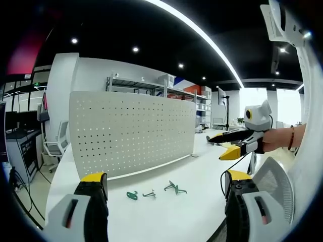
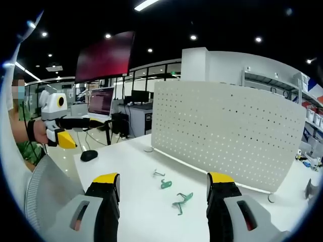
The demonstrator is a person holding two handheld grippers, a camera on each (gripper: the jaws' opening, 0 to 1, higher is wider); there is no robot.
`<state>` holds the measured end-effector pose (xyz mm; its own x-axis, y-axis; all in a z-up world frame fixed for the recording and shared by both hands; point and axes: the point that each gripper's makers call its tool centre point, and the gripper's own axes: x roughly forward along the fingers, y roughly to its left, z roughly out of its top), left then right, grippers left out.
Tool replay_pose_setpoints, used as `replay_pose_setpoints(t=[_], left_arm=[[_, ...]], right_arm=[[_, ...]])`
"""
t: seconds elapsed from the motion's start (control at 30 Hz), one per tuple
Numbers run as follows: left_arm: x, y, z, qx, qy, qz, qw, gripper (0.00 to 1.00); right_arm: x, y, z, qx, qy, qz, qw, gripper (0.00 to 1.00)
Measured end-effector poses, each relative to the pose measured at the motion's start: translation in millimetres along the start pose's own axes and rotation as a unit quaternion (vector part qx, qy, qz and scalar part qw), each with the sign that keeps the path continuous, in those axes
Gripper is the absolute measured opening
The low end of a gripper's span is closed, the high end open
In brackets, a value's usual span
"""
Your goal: Insert the hook assembly into the mounting plate slot until the hook locks in place.
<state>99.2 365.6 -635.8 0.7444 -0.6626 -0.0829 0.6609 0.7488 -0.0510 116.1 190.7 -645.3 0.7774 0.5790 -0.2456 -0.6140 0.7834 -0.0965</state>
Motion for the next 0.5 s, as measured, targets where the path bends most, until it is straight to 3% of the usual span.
replay_pose_setpoints(t=[0.5], left_arm=[[-3.7,5.2,-5.1,-0.006,0.001,0.006,1.0000,0.99]], right_arm=[[4.8,5.9,-4.1,-0.003,0.013,0.008,0.9999,0.71]])
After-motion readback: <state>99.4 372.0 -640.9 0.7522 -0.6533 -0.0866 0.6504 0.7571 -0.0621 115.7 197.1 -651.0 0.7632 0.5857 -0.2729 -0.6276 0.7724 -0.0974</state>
